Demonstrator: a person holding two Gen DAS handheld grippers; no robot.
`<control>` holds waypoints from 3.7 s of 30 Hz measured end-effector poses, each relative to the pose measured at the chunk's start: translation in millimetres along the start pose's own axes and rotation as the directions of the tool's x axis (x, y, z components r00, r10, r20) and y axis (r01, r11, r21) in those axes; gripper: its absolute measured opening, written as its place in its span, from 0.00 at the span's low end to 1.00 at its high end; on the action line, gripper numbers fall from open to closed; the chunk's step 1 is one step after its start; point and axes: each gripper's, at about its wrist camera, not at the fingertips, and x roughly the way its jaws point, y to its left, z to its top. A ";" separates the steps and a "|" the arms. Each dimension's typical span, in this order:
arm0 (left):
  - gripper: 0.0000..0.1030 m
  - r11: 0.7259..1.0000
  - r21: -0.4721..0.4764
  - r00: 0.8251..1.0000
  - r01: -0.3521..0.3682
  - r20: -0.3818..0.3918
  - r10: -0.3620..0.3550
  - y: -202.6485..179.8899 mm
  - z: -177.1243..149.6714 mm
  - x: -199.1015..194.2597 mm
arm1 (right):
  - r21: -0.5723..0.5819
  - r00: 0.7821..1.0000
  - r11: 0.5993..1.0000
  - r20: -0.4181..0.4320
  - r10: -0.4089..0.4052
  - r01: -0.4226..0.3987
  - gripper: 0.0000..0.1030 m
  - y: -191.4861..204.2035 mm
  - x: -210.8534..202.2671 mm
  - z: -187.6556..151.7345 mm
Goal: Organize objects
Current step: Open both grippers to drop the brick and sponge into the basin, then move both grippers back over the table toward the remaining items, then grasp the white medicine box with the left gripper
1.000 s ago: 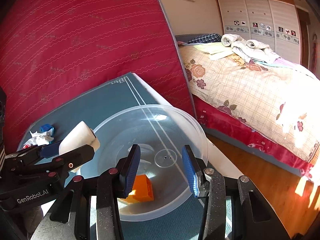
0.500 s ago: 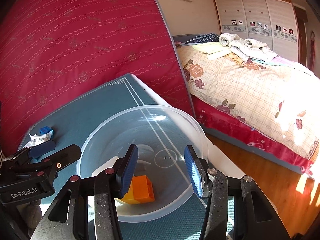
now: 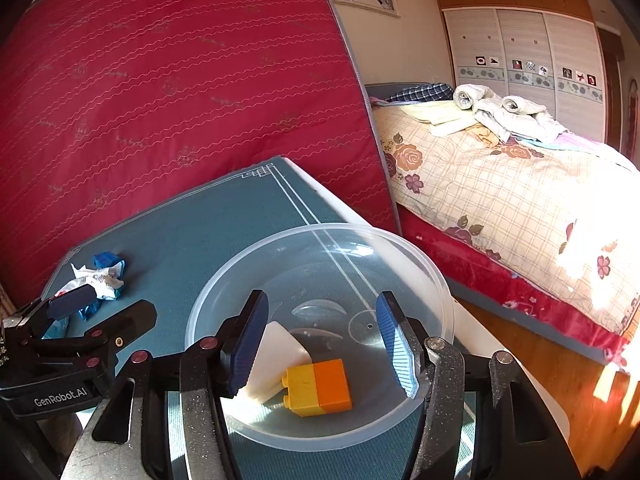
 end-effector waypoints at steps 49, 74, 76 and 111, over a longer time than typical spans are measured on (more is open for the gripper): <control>1.00 0.925 -0.232 0.953 -0.302 -0.070 0.293 168.3 -52.9 -41.2 | -0.143 0.948 0.941 -0.133 0.288 -0.306 0.66 157.5 31.3 -28.9; 1.00 0.798 -0.337 0.865 -0.499 -0.142 0.481 279.8 -81.7 -75.4 | -0.171 0.880 0.876 -0.250 0.403 -0.450 0.72 212.2 51.1 -42.2; 1.00 0.791 -0.340 0.860 -0.508 -0.149 0.488 288.3 -84.8 -77.7 | -0.175 0.875 0.871 -0.261 0.408 -0.458 0.72 216.6 51.8 -44.5; 1.00 0.959 -0.136 0.947 -0.249 -0.240 0.212 331.8 -97.9 -21.4 | -0.210 0.838 0.834 -0.339 0.427 -0.510 0.72 253.5 56.6 -65.9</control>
